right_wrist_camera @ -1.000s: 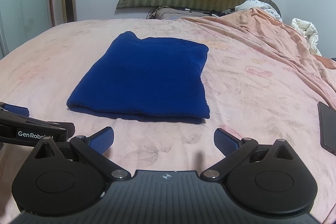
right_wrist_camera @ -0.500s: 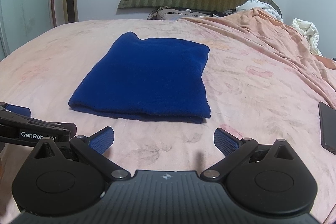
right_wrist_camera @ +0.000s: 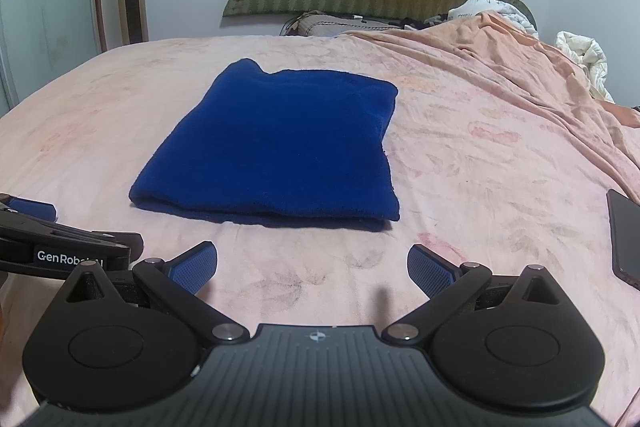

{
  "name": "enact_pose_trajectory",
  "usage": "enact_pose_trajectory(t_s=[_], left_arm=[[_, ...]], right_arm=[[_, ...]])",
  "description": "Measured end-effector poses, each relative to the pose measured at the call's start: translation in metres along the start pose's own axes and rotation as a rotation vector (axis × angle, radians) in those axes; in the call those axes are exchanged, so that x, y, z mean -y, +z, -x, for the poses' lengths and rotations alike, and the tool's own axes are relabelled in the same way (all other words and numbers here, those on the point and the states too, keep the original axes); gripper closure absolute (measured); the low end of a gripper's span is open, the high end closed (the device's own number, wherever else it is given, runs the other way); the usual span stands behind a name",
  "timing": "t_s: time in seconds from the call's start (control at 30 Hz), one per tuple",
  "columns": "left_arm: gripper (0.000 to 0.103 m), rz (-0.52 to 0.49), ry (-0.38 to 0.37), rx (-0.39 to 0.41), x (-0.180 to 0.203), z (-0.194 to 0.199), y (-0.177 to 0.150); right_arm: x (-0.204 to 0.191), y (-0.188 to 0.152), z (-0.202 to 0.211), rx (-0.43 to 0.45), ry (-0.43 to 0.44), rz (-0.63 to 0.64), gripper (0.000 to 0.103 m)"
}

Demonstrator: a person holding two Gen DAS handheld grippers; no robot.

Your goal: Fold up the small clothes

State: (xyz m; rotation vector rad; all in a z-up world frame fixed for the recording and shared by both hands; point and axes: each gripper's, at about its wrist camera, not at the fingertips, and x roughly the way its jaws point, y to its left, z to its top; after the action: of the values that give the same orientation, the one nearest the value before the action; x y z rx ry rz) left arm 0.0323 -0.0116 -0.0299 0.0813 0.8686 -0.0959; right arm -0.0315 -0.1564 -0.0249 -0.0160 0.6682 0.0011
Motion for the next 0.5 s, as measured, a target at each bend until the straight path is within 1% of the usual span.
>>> enact_pose_trajectory(t_s=[0.5], left_arm=[[0.0, -0.005, 0.007, 0.004, 0.0003, 0.0011, 0.0002]], right_arm=[[0.0038, -0.0012, -0.0002, -0.002, 0.005, -0.009, 0.001]])
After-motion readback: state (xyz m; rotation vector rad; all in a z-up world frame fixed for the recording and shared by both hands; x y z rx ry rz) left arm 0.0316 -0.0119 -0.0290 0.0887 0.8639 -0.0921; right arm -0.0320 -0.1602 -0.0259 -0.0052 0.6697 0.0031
